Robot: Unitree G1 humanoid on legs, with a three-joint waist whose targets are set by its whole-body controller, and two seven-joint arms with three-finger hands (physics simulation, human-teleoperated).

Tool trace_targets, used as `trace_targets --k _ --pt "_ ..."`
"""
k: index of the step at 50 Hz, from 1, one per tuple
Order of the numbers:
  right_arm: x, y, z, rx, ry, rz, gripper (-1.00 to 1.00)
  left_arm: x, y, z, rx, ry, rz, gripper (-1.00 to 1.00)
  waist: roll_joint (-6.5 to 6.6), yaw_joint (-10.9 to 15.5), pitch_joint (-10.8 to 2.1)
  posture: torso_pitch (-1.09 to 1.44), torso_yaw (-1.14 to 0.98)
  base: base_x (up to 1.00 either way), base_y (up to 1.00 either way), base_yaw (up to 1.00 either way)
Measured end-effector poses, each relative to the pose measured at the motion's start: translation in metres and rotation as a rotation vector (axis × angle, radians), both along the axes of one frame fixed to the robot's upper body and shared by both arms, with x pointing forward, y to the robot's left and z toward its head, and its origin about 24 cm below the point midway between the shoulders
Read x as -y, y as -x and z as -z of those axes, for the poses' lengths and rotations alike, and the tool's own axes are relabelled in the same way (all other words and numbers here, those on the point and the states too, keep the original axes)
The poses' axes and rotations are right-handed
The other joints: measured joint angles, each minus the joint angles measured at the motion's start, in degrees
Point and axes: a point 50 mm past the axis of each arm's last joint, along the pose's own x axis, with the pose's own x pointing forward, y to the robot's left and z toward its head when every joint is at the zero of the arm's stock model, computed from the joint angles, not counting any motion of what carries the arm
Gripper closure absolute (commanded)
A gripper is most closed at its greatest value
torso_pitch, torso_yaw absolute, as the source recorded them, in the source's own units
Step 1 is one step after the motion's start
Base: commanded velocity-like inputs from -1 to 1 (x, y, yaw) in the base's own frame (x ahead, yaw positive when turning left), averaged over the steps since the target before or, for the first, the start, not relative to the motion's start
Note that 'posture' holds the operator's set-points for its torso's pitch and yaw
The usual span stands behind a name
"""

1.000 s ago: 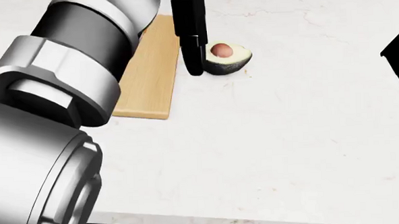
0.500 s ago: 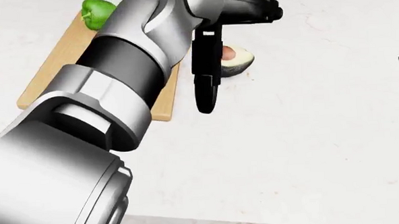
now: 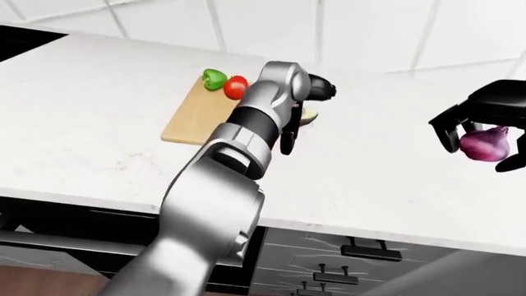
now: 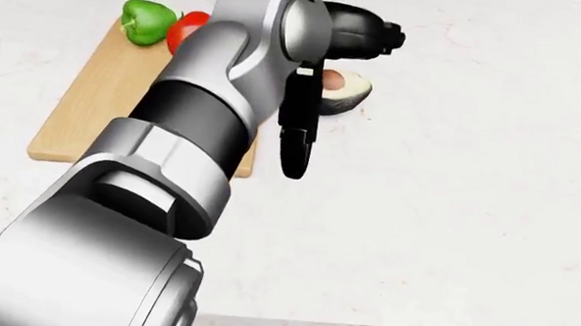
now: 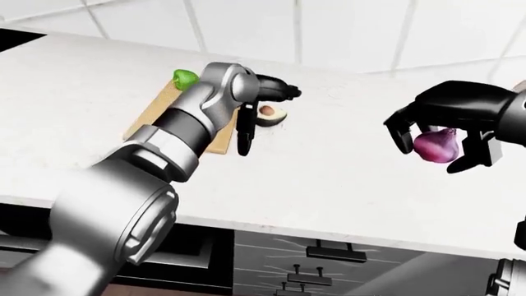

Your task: Place the avocado, onion, tomato and bell pepper on the cutting board.

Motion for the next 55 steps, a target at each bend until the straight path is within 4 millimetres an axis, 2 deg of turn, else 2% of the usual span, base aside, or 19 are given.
trace_targets --k 32,48,55 --pt "0.010 0.008 0.002 -0.006 -0.020 0.011 1.00 0.005 -0.001 0.012 0.119 -0.032 0.013 -1.00 -0.02 -0.25 -0.12 0.00 0.00 0.00 0.00 0.00" --pt "0.009 0.010 0.003 -0.005 -0.031 0.004 1.00 -0.002 -0.004 0.032 0.126 -0.072 0.006 -1.00 0.11 -0.38 -0.26 0.00 0.00 0.00 0.00 0.00" --pt "0.010 0.010 0.003 -0.008 -0.032 0.003 1.00 -0.004 -0.005 0.035 0.128 -0.082 0.004 -1.00 0.17 -0.34 -0.32 0.00 0.00 0.00 0.00 0.00"
